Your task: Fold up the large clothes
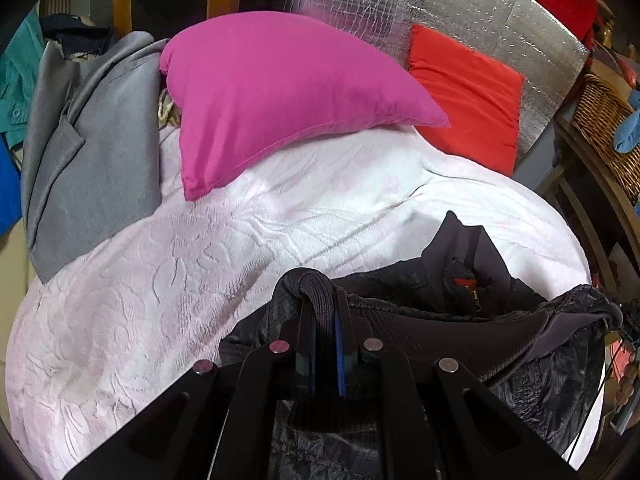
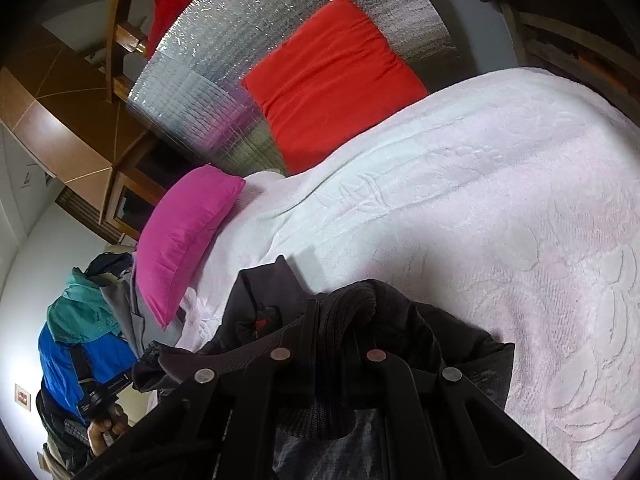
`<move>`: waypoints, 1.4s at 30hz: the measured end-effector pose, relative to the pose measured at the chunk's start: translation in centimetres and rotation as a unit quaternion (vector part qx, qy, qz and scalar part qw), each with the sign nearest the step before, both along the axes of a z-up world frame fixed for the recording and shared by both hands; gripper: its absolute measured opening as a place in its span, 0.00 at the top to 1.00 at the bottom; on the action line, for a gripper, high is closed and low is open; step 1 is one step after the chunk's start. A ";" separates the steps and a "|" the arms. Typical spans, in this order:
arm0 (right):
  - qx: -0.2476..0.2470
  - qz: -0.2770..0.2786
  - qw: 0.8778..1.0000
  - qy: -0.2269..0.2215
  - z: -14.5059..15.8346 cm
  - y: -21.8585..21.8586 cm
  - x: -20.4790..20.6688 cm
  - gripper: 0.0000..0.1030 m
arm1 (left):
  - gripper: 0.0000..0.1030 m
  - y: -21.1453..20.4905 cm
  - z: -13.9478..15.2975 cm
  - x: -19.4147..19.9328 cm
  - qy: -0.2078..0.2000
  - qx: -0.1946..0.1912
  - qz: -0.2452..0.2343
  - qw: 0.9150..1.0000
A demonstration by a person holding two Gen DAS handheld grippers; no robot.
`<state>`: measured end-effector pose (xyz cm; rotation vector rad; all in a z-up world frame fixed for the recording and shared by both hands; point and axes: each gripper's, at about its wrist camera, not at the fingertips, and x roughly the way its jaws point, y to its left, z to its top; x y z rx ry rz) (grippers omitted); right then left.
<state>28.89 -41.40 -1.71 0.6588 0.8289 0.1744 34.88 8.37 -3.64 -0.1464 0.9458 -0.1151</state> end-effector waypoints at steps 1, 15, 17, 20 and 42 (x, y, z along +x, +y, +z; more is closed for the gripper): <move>-0.002 0.000 1.000 0.002 0.0 -0.1 0.3 0.92 | 0.92 -0.1 -0.1 0.3 -0.001 0.002 -0.001 1.000; 0.024 -0.021 0.998 0.054 -5.2 -1.3 3.7 0.92 | 0.92 -1.1 -3.7 4.3 0.031 0.010 0.015 0.999; 0.024 -0.021 0.998 0.056 -5.3 -1.3 3.8 0.92 | 0.92 -1.0 -4.0 4.5 0.033 0.009 0.017 0.999; 0.022 -0.021 0.998 0.057 -5.4 -1.2 3.9 0.92 | 0.92 -1.0 -4.2 4.7 0.034 0.008 0.018 0.999; 0.032 -0.030 0.997 0.067 -6.0 -1.5 4.2 0.92 | 0.91 -1.4 -4.7 5.3 0.031 0.017 0.018 0.999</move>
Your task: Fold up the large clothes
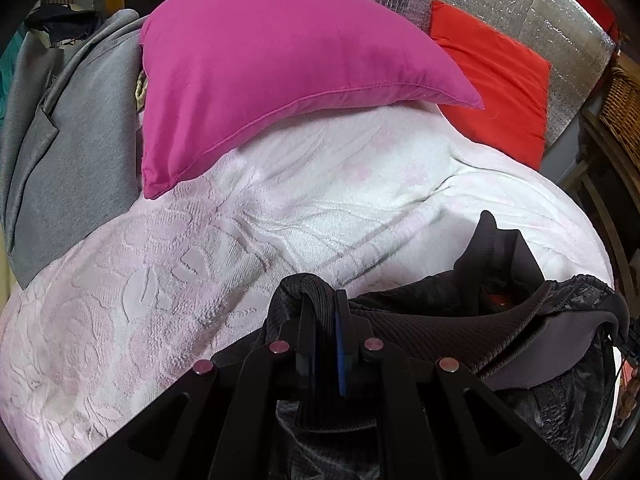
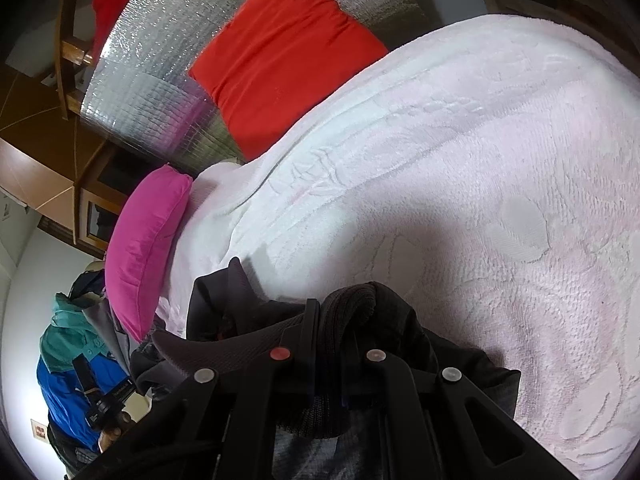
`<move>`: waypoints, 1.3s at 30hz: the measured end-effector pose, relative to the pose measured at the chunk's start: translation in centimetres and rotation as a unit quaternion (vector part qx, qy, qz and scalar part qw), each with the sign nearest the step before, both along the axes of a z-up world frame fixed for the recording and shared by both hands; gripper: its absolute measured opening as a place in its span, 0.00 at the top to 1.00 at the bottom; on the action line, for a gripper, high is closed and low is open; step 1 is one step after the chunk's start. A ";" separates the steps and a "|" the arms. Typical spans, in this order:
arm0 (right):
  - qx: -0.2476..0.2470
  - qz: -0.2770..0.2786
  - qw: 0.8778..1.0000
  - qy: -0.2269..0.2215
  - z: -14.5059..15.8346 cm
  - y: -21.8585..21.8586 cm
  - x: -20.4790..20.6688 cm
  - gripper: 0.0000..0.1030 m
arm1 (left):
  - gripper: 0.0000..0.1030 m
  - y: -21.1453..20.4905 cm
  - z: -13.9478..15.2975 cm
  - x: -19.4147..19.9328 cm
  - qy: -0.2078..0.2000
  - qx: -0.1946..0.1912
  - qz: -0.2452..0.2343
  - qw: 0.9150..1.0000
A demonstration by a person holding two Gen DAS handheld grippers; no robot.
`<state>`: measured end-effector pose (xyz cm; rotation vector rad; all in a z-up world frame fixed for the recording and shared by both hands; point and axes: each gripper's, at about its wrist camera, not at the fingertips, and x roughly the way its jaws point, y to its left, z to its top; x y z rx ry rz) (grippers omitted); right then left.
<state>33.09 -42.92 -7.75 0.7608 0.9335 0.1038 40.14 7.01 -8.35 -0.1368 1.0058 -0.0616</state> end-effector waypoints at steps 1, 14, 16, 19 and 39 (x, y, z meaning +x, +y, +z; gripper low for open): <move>0.000 -0.001 1.000 0.002 -0.1 0.0 0.0 0.92 | 0.91 -0.1 -0.1 0.0 0.000 0.003 -0.001 1.000; -0.002 -0.011 1.000 0.016 -0.2 0.0 0.1 0.92 | 0.91 -0.4 -0.2 0.2 0.002 0.012 -0.005 1.000; -0.002 -0.012 1.000 0.018 -0.2 0.0 0.2 0.92 | 0.91 -0.5 -0.2 0.2 0.003 0.014 -0.005 1.000; 0.003 -0.014 1.000 0.019 -0.2 -0.2 0.1 0.92 | 0.91 -0.5 -0.3 0.3 0.004 0.015 -0.006 1.000; 0.071 -0.026 0.997 0.016 -1.2 -1.5 0.3 0.92 | 0.89 0.3 -1.3 1.7 0.023 -0.026 -0.006 0.999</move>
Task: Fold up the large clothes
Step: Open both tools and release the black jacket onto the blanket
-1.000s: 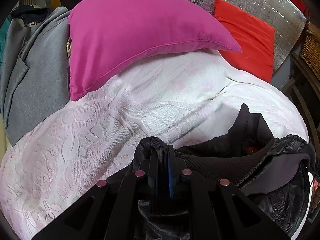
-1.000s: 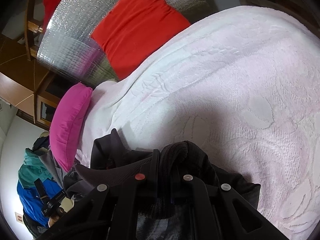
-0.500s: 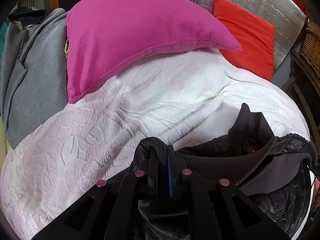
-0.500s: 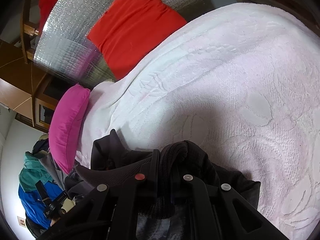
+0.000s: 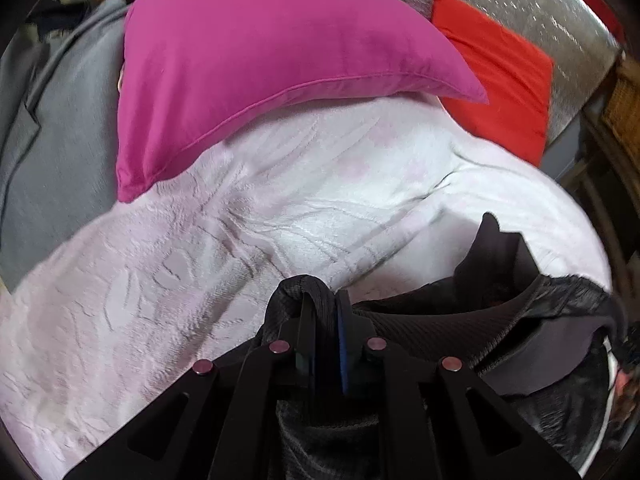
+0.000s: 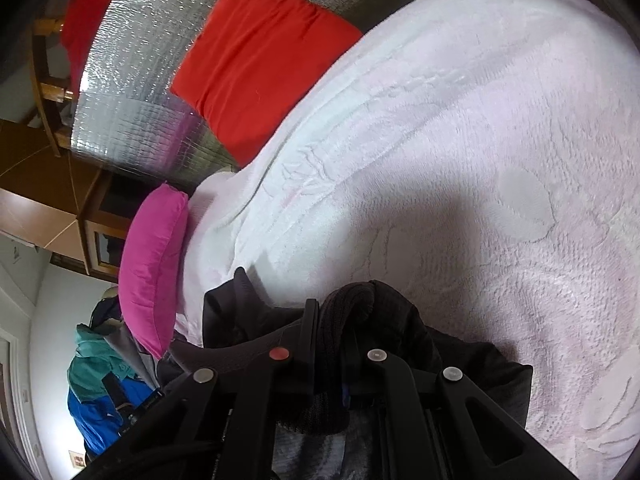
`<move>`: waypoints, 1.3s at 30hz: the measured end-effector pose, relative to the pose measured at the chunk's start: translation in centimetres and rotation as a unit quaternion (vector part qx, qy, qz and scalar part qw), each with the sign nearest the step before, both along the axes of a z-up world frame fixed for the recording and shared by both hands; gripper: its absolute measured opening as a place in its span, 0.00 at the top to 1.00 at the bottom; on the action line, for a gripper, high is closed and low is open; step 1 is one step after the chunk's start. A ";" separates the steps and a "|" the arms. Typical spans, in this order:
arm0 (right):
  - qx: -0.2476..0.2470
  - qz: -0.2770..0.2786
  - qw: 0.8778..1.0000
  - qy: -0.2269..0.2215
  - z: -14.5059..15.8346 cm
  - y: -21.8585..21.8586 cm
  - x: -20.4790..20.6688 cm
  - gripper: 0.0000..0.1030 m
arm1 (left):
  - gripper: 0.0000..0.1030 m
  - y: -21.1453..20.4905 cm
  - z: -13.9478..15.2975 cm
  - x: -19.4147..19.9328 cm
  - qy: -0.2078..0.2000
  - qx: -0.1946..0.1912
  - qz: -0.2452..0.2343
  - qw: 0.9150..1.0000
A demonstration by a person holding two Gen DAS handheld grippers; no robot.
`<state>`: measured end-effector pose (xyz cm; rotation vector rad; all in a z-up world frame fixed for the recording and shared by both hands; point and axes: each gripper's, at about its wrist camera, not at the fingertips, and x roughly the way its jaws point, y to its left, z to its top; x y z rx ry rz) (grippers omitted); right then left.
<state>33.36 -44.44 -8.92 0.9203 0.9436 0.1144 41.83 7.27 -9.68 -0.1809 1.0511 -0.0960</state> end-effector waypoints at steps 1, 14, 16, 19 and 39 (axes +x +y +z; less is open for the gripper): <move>0.004 -0.002 1.000 0.000 0.0 0.0 0.0 0.92 | 0.89 0.2 0.0 0.1 0.003 -0.010 0.003 1.000; 0.051 -0.071 0.996 -0.034 1.6 -2.3 -1.9 0.27 | 0.34 3.6 3.8 -1.0 -0.046 -0.120 0.051 0.990; 0.043 -0.070 0.995 -0.049 2.6 -2.7 -2.5 0.27 | 0.33 4.3 4.6 -1.4 -0.059 -0.122 0.053 0.989; -0.009 -0.052 0.997 -0.057 3.8 -2.7 -3.1 0.27 | 0.31 5.1 4.3 -2.3 -0.063 -0.098 0.045 0.992; -0.232 0.115 0.966 0.004 0.4 3.2 0.2 0.79 | 0.88 -0.5 -1.7 0.1 -0.002 0.072 -0.048 0.996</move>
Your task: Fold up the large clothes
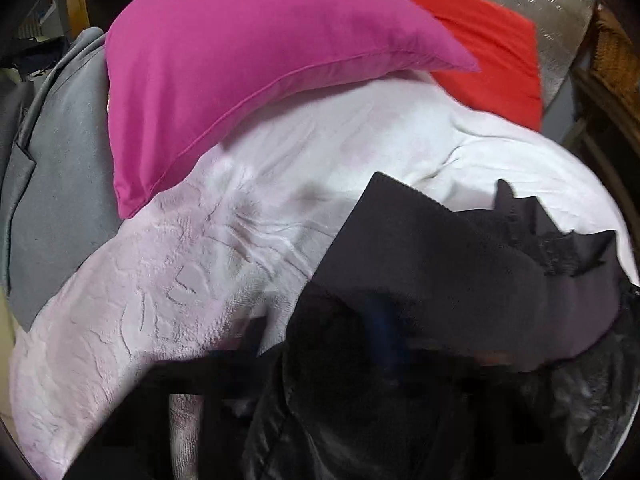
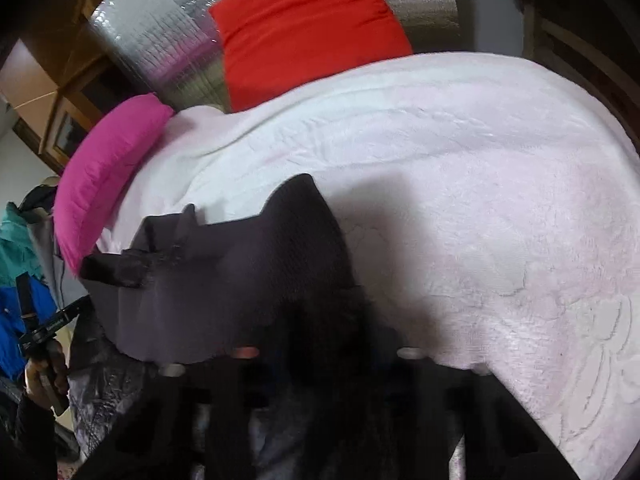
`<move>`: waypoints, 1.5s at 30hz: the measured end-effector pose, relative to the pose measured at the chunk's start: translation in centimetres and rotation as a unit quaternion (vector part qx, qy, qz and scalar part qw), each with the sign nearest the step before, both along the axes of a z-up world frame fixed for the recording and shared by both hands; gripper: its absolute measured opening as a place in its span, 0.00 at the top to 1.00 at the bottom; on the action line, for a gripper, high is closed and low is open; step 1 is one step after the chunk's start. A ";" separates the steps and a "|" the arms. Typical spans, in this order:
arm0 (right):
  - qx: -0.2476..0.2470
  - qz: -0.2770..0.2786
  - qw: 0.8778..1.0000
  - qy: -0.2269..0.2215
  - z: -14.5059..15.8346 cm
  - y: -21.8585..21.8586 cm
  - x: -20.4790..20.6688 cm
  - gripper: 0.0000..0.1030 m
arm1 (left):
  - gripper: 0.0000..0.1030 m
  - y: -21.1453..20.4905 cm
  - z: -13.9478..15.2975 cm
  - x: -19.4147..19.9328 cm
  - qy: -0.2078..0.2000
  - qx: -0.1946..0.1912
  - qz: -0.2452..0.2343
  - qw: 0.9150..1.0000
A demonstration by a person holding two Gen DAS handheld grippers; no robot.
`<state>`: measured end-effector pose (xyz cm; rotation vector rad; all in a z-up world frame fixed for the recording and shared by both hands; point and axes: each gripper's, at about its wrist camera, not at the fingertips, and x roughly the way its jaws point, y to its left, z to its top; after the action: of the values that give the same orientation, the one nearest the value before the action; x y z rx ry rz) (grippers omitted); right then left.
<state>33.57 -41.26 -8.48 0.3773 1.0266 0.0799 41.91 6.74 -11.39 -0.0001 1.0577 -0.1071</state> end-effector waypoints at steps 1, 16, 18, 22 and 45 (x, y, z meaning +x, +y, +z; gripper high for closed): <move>-0.017 0.004 1.000 -0.006 0.5 0.4 -0.1 0.81 | 0.88 0.0 -0.1 0.2 0.002 0.000 0.005 1.000; 0.067 -0.070 0.995 -0.022 -0.8 -4.2 -0.5 0.46 | 0.96 5.6 -1.8 1.6 0.004 -0.071 0.068 0.995; 0.068 -0.077 0.994 -0.040 -0.1 -4.3 -0.6 0.37 | 0.70 5.2 -0.3 1.6 -0.021 -0.079 0.059 0.995; 0.054 -0.060 0.996 -0.023 -0.6 -3.7 0.6 0.37 | 0.40 1.9 0.5 2.0 -0.034 -0.073 0.000 0.997; 0.033 -0.106 0.993 -0.042 -0.9 -4.8 1.7 0.88 | 0.90 0.0 -2.4 4.0 -0.026 0.013 0.030 0.999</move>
<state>35.26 -46.03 -9.39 0.5373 0.8981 -0.0610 45.95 6.74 -13.78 -0.0063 1.0066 -0.0384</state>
